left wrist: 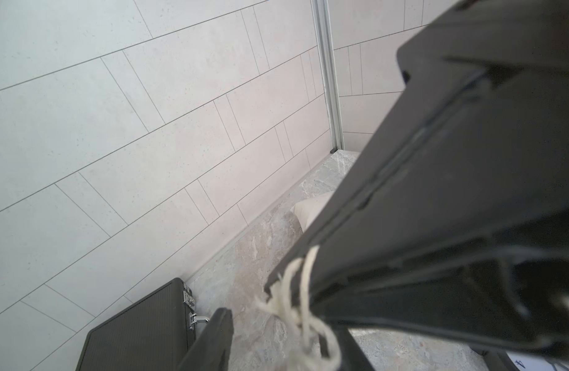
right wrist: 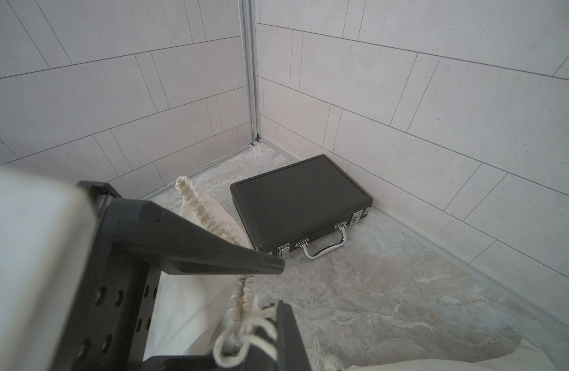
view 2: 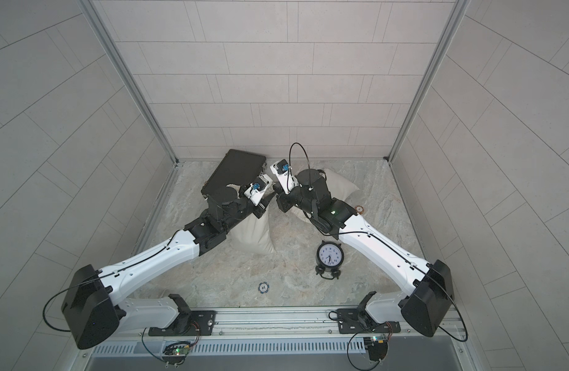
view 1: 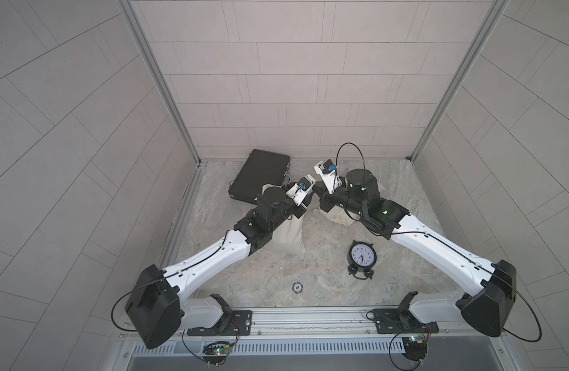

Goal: Close the soil bag
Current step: Frap the soil bag at the center of the board.

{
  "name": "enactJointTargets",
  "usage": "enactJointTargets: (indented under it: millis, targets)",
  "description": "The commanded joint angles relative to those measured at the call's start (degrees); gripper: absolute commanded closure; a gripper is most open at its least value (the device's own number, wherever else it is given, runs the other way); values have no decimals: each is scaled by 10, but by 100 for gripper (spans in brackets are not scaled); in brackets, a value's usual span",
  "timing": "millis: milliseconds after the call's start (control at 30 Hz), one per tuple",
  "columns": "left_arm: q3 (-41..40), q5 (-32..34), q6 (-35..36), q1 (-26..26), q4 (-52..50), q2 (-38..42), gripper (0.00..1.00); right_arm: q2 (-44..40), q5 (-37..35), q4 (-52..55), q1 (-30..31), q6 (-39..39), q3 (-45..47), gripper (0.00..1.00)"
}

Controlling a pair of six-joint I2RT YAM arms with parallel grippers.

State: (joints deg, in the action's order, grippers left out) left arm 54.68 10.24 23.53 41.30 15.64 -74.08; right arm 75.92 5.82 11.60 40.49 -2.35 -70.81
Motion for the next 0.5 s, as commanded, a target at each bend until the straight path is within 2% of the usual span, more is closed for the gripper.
enactJointTargets:
  millis: [0,67,133,267,467]
  targets:
    - [24,14,8,2,9,-15,62,-28,6,-9,-1,-1,2,100]
    - [27,42,3,2,0,-25,70,-39,-4,-5,-2,1,6,100]
    - [23,80,-4,2,-2,-31,74,-57,-28,-6,-6,1,16,100]
    - [-4,151,-33,-4,0,-39,75,-109,-70,-8,-30,-9,41,100]
    - [-36,231,-114,-30,-25,-57,75,-221,-114,-18,-96,-48,91,100]
